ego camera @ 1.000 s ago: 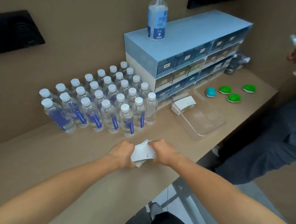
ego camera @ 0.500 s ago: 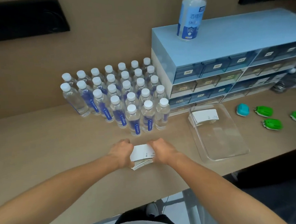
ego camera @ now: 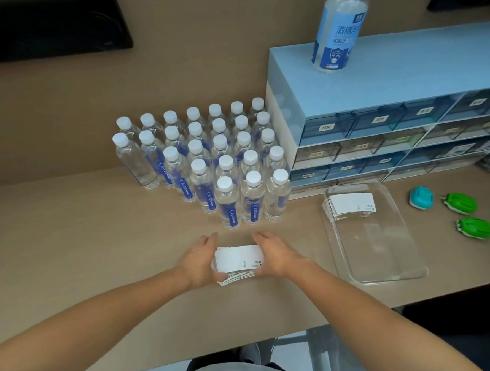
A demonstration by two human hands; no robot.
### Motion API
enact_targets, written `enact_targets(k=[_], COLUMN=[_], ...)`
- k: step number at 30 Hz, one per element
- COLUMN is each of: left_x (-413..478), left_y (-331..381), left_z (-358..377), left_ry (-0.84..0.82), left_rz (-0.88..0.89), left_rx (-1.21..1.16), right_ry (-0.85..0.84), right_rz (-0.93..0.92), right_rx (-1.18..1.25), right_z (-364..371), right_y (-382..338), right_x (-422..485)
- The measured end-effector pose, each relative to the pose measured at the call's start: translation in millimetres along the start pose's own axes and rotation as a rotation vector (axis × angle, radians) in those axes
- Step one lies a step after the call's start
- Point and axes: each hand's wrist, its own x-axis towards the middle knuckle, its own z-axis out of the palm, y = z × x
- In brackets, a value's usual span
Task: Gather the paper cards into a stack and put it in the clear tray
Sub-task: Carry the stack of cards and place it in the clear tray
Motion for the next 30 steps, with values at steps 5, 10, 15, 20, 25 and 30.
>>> enact_targets(k=[5, 10, 15, 20, 25, 30], left_x=[-10, -14, -13, -11, 1, 9], left_y=[15, 36, 25, 5, 5, -3], left_z=[-12, -10, -12, -16, -4, 16], left_ry=[-0.076, -0.151, -0.183, 0.008, -0.047, -0.034], left_rz=[-0.604, -0.675, -0.599, -0.091, 0.110, 0.215], left_rx=[-1.052, -1.341, -1.216, -0.209, 0.070, 0.239], right_ry=[0.110, 0.048, 0.069, 0.024, -0.042, -0.009], right_rz=[0.471, 0.609, 0.549, 0.122, -0.080, -0.114], right_rx=[0.718, 1.032, 0.878, 0.131, -0.232, -0.367], right_z=[1, 15, 14, -10, 1, 19], right_y=[-10, -34, -26, -15, -27, -32], right_x=[-3, 1, -1, -1, 6, 11])
